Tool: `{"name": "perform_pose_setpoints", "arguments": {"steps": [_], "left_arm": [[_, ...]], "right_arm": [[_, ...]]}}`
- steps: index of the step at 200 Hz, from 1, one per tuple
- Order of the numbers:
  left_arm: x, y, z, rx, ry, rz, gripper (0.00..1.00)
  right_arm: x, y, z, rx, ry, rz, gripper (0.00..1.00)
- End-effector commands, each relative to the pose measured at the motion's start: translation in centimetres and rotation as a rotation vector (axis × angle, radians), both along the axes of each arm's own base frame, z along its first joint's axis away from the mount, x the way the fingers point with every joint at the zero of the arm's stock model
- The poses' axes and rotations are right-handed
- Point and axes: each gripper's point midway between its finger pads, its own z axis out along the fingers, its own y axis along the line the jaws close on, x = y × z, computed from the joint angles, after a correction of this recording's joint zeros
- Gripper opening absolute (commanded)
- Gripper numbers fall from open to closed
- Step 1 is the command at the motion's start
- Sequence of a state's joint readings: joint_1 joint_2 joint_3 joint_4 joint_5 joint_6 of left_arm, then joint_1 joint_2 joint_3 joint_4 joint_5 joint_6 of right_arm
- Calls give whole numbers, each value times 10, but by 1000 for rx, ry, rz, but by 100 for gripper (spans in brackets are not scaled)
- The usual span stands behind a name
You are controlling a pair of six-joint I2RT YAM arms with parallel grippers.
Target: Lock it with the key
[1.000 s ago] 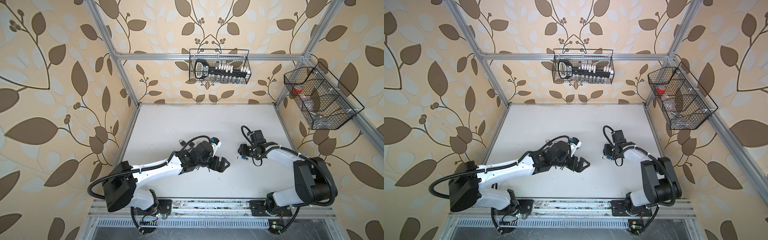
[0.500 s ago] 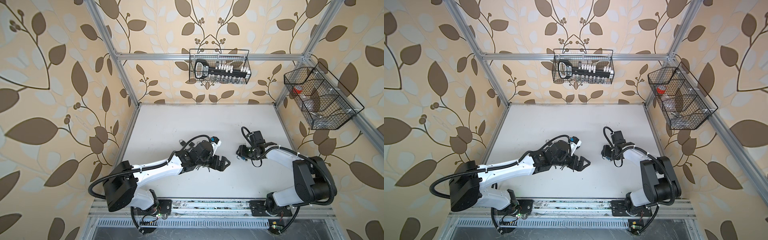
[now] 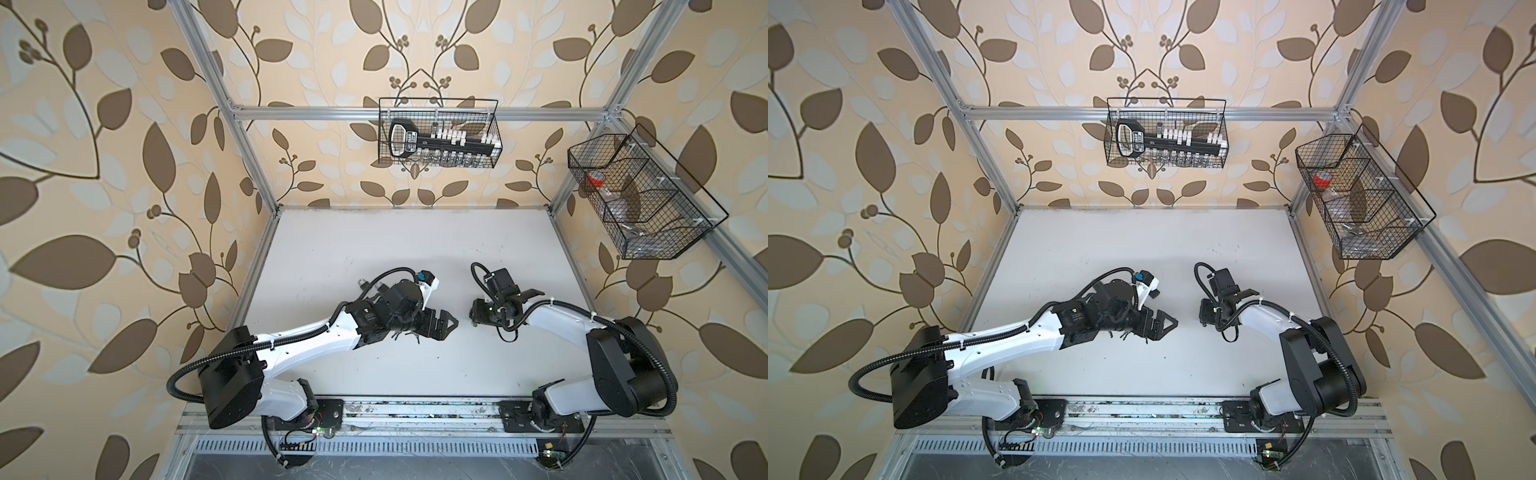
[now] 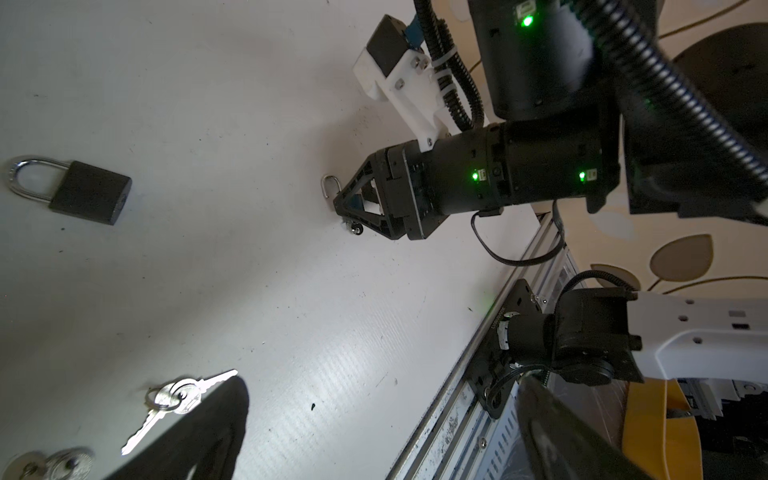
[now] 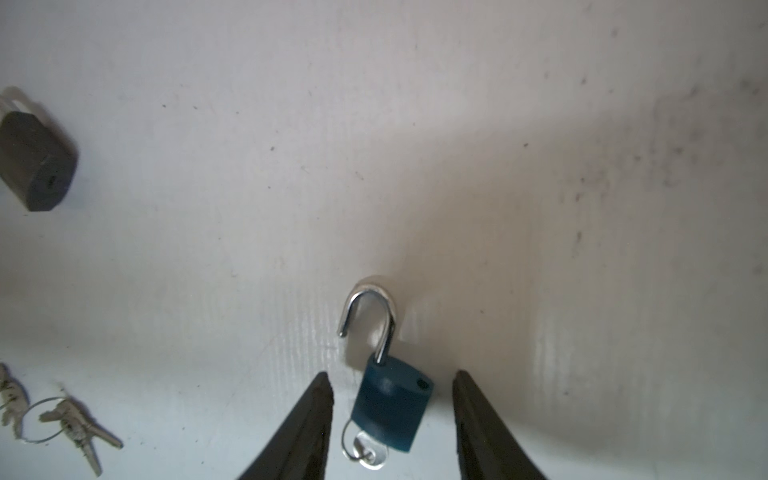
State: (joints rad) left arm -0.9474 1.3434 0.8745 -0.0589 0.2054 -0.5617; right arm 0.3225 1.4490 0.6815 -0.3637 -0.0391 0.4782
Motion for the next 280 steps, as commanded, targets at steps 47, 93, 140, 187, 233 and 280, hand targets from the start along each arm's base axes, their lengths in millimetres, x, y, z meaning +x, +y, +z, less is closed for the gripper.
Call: {"name": "perform_pose_setpoints", "arguments": {"steps": [47,93,140,187,233,280], "left_arm": [[5,9,15,-24,-20,39,99],[7,14,11,-9,-17,53,99],[9,21,9,-11,-14,82,99],[26,61,28,5,-21,221,99],[40,110,87,-96,-113,328,99],[40,105,122,-174,-152,231,95]], "right_arm": [[-15,-11,-14,-186,72,9,45],[-17,-13,-16,-194,76,-1,37],[-19,-11,-15,-178,79,3,25],[3,-6,33,-114,-114,-29,7],[23,25,139,108,-500,94,0],[-6,96,218,391,-717,543,0]]}}
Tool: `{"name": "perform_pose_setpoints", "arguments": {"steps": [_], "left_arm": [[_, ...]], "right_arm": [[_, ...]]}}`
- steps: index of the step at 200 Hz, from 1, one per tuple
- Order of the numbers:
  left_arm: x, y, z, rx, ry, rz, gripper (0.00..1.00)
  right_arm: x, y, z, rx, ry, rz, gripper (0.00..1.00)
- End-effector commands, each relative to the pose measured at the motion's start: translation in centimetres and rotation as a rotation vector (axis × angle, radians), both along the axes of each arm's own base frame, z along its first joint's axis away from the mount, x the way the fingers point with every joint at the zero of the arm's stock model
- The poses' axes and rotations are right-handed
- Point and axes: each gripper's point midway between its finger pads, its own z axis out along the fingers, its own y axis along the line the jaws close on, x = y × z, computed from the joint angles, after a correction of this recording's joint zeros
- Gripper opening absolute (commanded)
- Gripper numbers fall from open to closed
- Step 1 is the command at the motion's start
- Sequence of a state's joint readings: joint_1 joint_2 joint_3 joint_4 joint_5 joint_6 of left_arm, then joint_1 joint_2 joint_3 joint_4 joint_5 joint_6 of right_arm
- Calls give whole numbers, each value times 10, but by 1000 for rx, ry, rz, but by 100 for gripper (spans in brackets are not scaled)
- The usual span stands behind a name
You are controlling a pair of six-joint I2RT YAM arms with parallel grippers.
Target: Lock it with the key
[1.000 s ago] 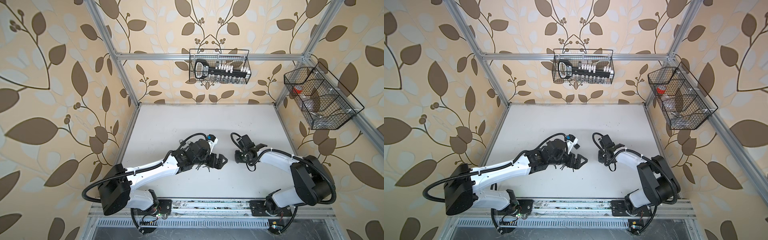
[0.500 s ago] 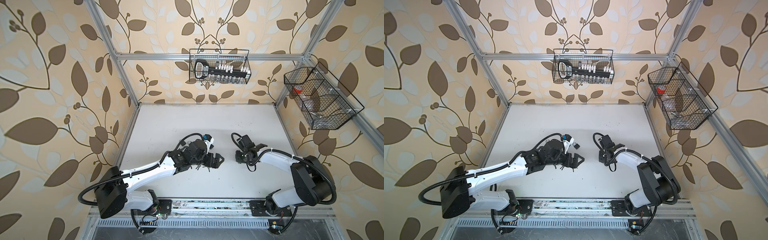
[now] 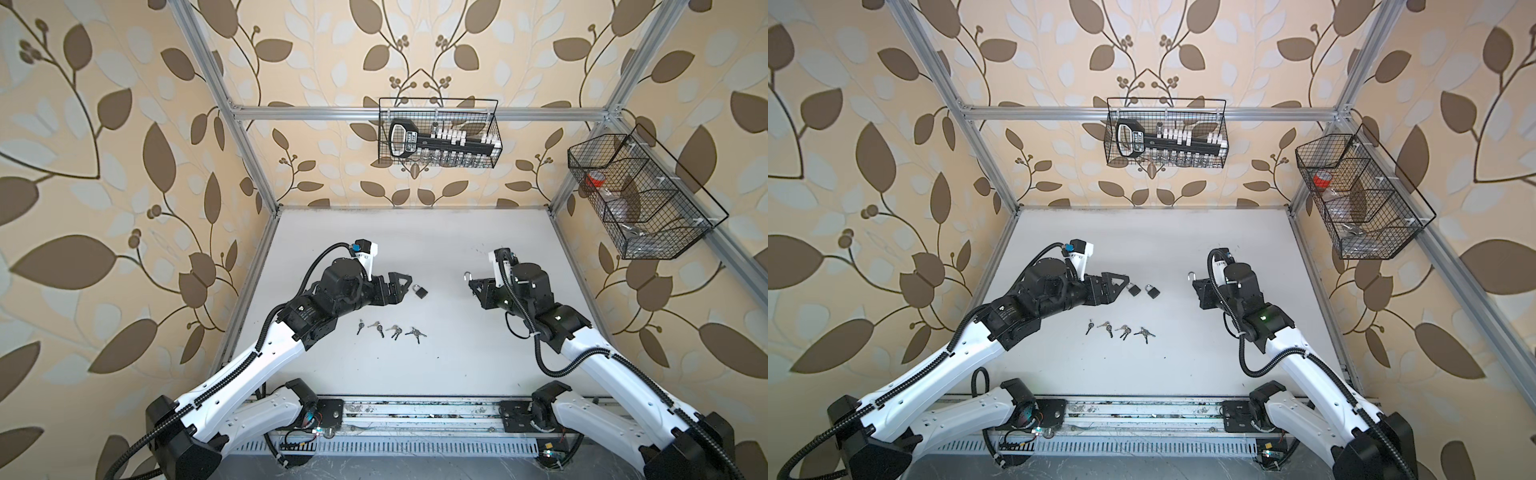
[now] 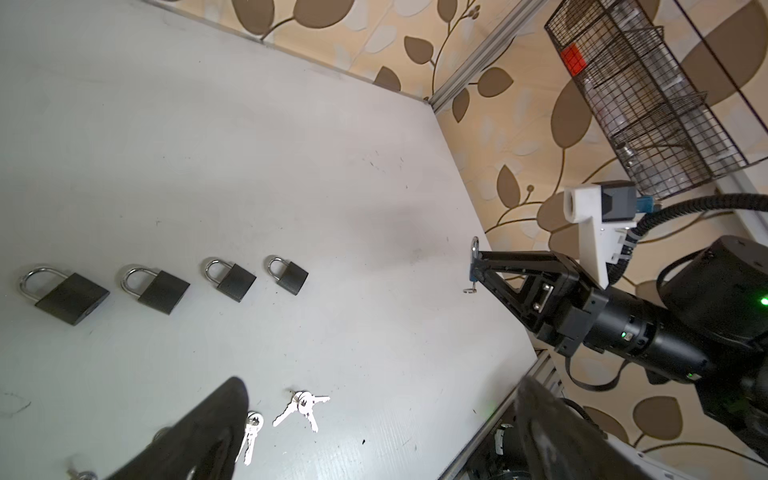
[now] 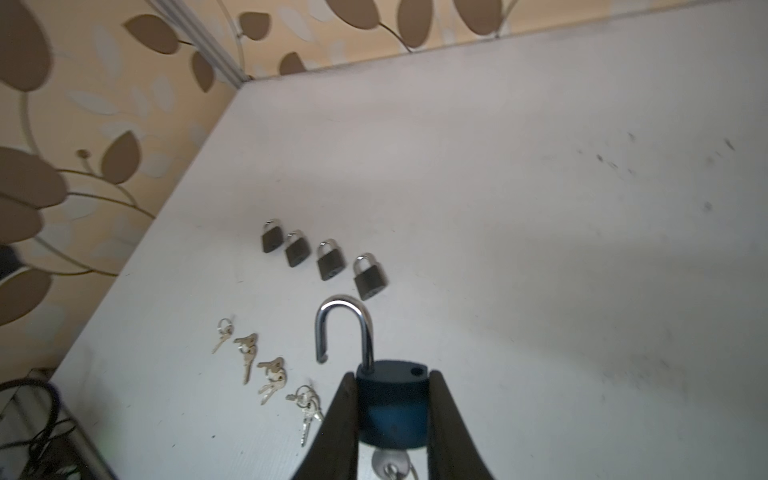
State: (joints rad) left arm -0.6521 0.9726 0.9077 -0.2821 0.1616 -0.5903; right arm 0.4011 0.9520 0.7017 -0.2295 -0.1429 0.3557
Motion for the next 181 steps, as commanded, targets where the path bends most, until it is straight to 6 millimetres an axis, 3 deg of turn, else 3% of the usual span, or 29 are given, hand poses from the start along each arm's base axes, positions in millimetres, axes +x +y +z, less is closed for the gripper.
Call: {"name": "perform_pose_setpoints", "arguments": {"steps": [1,22,58,133,181], "left_arm": [[-7,-15,23,-34,-45,-119,95],[-15,-37,28,-68,-33,-248,76],[-22,-60,29,-118,-11,-383,57],[-28,-78,13,-121,41,-450,36],[-30,-82,6,-116,61,-464,31]], "right_arm": [[-20,47,39,73,-131,329,0],[-39,73,43,53,-130,497,0],[-55,97,44,41,-122,595,0],[-59,111,49,35,-136,624,0],[-59,112,52,39,-141,620,0]]}}
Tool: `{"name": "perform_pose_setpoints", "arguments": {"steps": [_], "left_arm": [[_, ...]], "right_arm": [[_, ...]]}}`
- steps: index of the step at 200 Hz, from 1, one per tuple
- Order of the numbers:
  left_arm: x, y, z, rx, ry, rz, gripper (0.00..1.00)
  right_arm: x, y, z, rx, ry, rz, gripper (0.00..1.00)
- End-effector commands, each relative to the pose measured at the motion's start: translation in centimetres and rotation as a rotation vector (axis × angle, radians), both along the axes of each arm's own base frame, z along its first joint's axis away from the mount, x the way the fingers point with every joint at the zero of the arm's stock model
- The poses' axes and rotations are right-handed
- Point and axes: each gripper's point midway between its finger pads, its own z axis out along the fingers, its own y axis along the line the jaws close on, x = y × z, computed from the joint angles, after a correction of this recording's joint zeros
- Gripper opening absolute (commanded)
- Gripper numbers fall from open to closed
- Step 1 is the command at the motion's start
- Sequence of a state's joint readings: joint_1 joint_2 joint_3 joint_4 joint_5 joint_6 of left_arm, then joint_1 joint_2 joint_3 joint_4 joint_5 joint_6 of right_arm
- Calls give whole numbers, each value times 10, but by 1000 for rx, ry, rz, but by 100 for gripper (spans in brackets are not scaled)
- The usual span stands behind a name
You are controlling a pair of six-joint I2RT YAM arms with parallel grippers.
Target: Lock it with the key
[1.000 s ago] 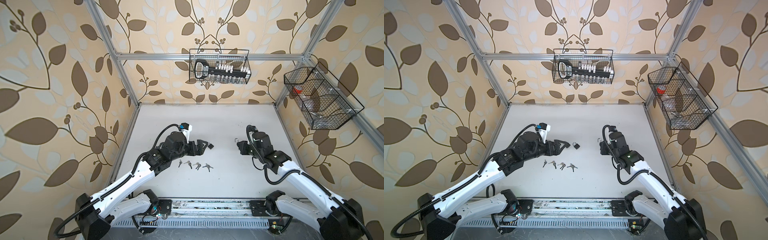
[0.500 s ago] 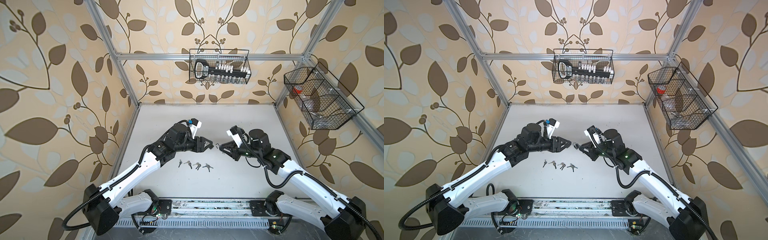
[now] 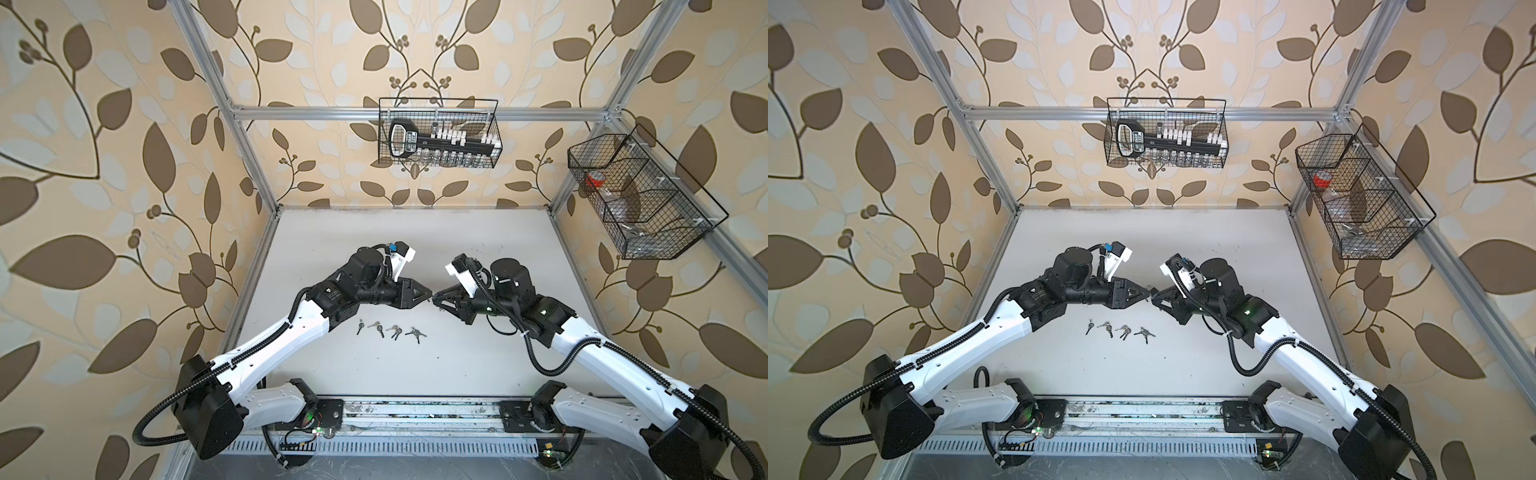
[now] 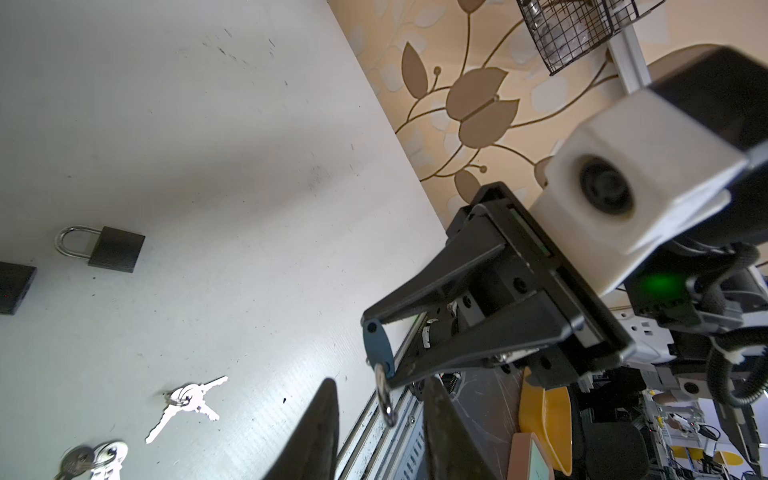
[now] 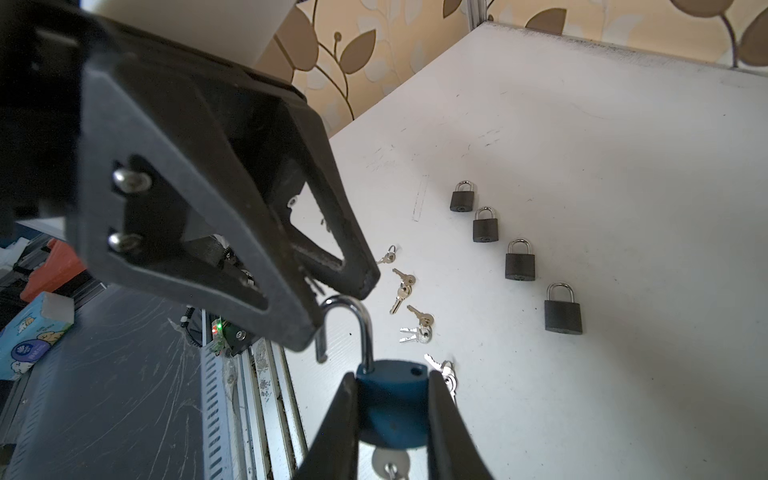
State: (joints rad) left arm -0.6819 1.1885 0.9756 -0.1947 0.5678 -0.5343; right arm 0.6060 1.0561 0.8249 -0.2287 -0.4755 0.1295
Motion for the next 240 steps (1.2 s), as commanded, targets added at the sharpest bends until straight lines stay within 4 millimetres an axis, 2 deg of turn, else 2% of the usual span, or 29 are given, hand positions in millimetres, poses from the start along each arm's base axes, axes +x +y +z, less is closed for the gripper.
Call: {"name": "perform_pose_setpoints", "arguments": {"steps": [1,85,93,105,113,154,169,193,240], "left_arm": [[-3,-8,18,-48,-45,-44,31],[-1,-12,15,-43,-36,-49,0],[-1,-11,16,-43,-39,-48,0],[-1,-10,20,-53,-36,-41,0],[-1,-10,26,-64,-39,-35,0],[0,-3,60,-115,-87,13,0],[0,0,74,-151,-118,33,0],[-2,7,95,-225,-164,67,0],[-8,17,121,-350,-191,109,0]], "right_arm": [[0,5,20,27,-46,20,0],[-5,4,27,45,-68,28,0],[-6,4,29,50,-76,30,0],[-9,3,36,67,-101,38,21],[-10,1,41,80,-125,32,31],[-1,-23,87,140,-360,-111,62],[-1,-30,101,171,-458,-137,69],[-6,-28,112,186,-532,-102,69],[-18,-17,122,240,-627,-22,56]]}}
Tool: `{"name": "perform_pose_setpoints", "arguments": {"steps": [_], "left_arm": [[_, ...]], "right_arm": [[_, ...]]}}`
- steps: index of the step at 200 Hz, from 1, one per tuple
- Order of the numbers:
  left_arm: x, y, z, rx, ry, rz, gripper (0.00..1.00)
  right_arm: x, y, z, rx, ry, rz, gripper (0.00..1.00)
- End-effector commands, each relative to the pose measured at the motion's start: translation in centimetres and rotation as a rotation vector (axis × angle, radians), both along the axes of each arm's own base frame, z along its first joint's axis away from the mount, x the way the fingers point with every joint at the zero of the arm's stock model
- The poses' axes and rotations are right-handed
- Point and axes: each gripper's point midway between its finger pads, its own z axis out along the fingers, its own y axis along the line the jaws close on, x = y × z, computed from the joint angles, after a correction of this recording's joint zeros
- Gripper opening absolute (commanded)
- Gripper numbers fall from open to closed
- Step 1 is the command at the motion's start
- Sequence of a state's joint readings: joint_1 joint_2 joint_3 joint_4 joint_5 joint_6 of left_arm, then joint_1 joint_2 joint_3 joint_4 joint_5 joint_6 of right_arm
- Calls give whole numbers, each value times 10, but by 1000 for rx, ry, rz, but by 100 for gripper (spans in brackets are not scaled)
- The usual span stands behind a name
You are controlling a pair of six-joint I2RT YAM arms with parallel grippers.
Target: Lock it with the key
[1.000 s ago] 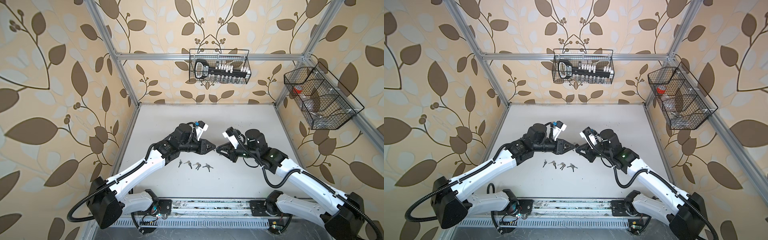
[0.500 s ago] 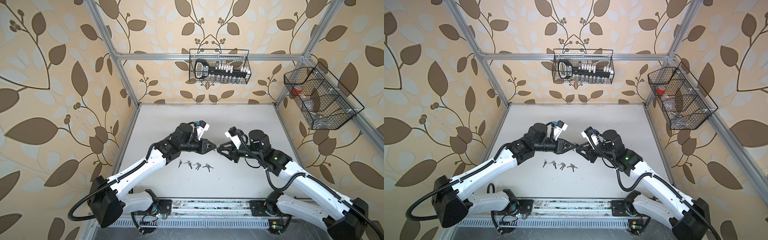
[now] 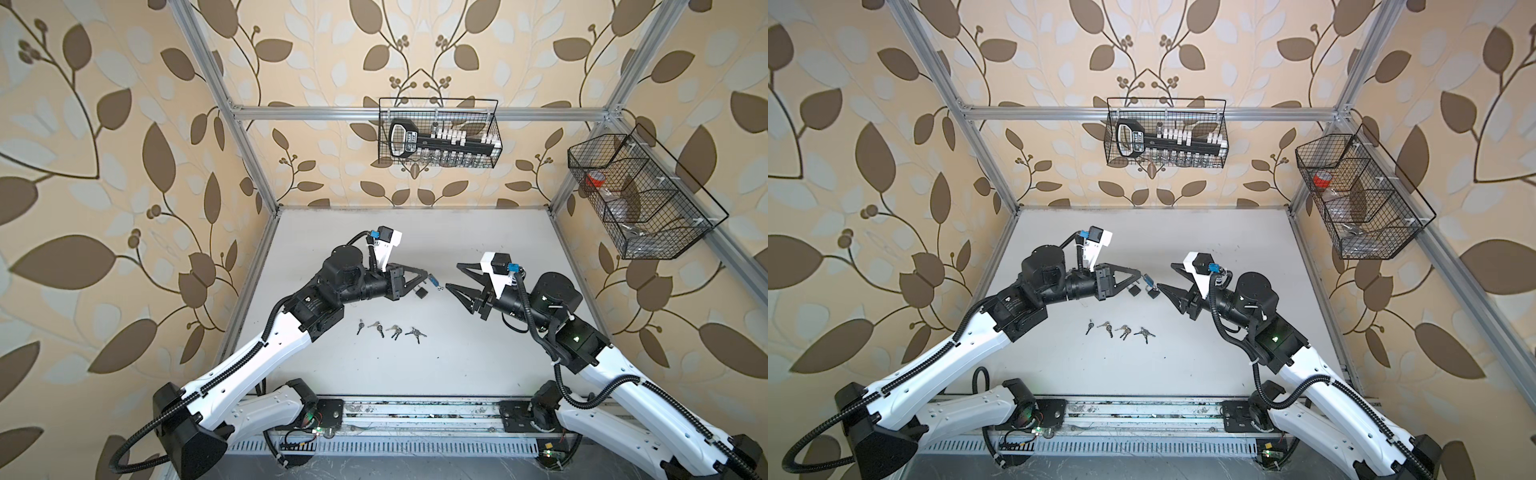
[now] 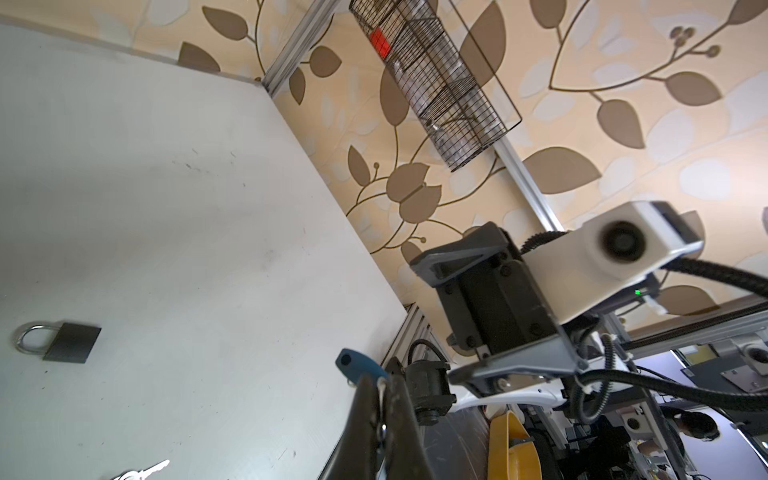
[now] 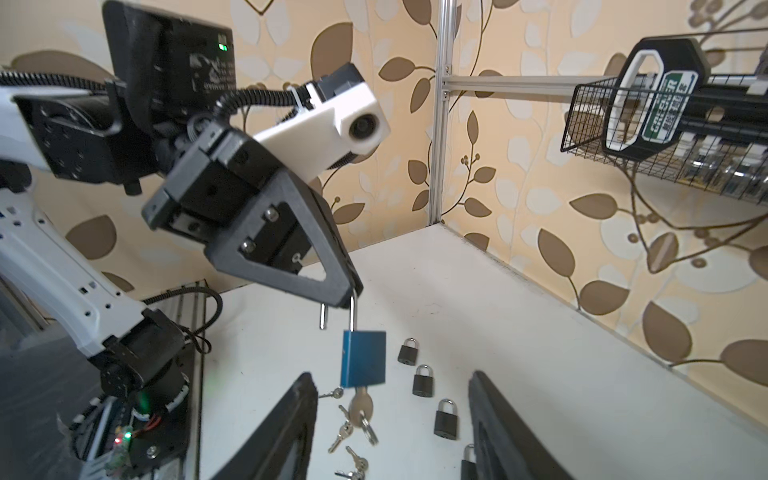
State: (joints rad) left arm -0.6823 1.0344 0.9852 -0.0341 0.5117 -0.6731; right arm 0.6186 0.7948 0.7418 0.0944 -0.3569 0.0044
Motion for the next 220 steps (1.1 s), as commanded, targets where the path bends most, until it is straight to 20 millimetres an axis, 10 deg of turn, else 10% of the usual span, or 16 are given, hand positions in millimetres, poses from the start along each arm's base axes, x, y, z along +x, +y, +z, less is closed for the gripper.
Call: {"name": "perform_pose_setpoints", "arguments": {"steps": [1,220], "left_arm": [[-3,3,33,-118,-59,17,0],[-14,-4,49,-181,-76,-66,0]], "right_arm": [[-8,8,11,24,-101,50,56],[-23,46,19,-16,-97,24,22]]}}
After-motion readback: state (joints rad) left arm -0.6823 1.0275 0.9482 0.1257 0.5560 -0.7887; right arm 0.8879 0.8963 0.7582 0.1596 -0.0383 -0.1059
